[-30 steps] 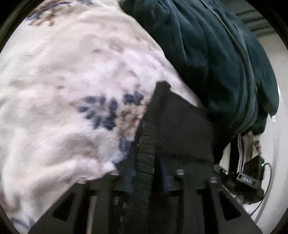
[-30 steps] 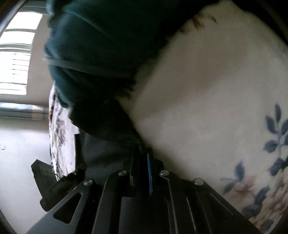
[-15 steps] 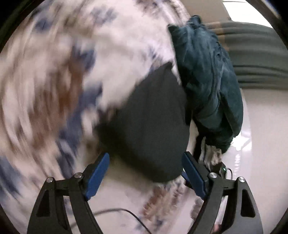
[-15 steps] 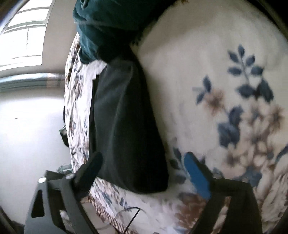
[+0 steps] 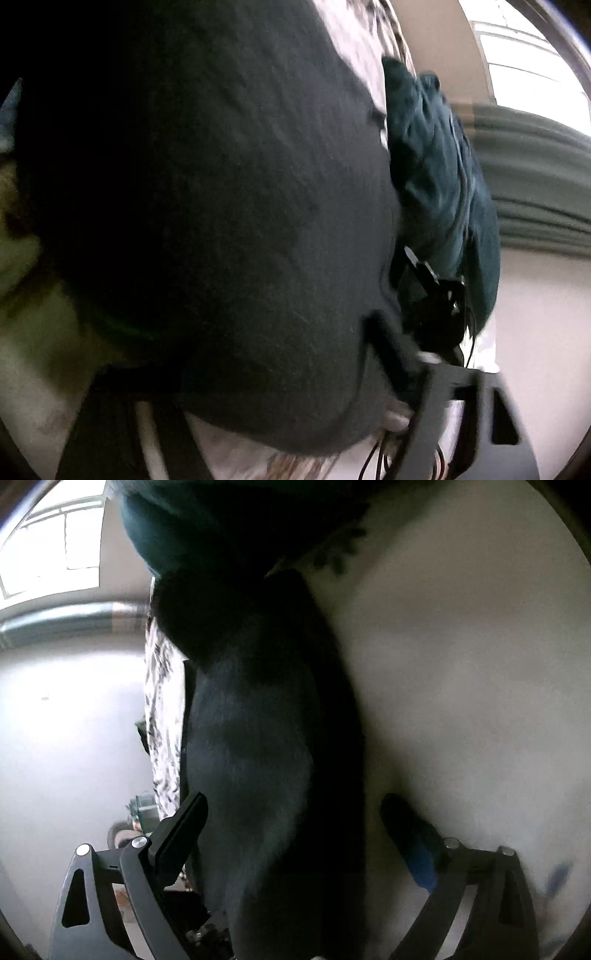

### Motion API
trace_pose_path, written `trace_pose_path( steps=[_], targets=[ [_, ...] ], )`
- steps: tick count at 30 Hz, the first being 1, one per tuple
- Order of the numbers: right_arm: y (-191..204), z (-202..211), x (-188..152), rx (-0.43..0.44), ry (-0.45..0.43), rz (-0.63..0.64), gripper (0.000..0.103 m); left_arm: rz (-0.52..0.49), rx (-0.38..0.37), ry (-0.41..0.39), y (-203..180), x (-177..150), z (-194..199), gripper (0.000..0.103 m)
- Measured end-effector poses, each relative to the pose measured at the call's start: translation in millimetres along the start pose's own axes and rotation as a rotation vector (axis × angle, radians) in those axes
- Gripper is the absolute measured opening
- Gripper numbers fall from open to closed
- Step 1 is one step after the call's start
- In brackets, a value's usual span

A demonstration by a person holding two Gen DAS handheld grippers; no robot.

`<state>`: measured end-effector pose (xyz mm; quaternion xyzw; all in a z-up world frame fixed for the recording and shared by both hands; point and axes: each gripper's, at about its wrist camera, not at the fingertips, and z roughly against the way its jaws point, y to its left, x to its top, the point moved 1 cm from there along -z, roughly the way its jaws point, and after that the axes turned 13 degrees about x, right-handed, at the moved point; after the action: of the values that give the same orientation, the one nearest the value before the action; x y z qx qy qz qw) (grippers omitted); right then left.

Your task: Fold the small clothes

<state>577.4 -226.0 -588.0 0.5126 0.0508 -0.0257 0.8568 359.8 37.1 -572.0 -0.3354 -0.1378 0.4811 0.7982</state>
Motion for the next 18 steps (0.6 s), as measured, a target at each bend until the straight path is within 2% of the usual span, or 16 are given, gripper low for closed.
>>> trace_pose_path(
  steps=[1,2,3,4,5,6,10,12,14,16,17,18],
  targets=[
    [3,-3,3,0.006,-0.013,0.006,0.097,0.003,-0.002,-0.007,0,1,2,0.042],
    [4,-2,3,-0.002,-0.030,0.010,0.089,-0.017,-0.007,-0.011,-1,3,6,0.035],
    [5,0,1,-0.017,-0.052,0.013,0.062,-0.043,-0.002,-0.014,-5,3,6,0.033],
    [5,1,-1,-0.045,-0.070,0.014,0.048,-0.092,-0.006,-0.010,-10,8,14,0.032],
    [2,4,-6,-0.037,-0.084,0.006,0.039,-0.118,-0.007,-0.005,-13,10,17,0.031],
    [1,7,-11,-0.015,-0.101,-0.003,0.035,-0.177,0.003,0.011,-20,17,26,0.031],
    [7,22,-57,0.029,-0.194,-0.041,0.029,-0.357,0.046,0.044,-31,47,70,0.031],
    [8,30,-105,0.055,-0.233,-0.097,0.025,-0.427,0.059,0.092,-29,67,91,0.031],
    [10,31,-153,0.067,-0.258,-0.140,0.025,-0.490,0.111,0.118,-21,89,107,0.032],
    [17,21,-202,0.079,-0.260,-0.175,0.025,-0.518,0.141,0.157,-6,113,114,0.038],
    [20,12,-223,0.089,-0.242,-0.191,0.025,-0.517,0.194,0.157,6,123,116,0.045],
    [21,-1,-240,0.098,-0.206,-0.203,0.029,-0.508,0.221,0.158,18,123,116,0.057]
  ],
)
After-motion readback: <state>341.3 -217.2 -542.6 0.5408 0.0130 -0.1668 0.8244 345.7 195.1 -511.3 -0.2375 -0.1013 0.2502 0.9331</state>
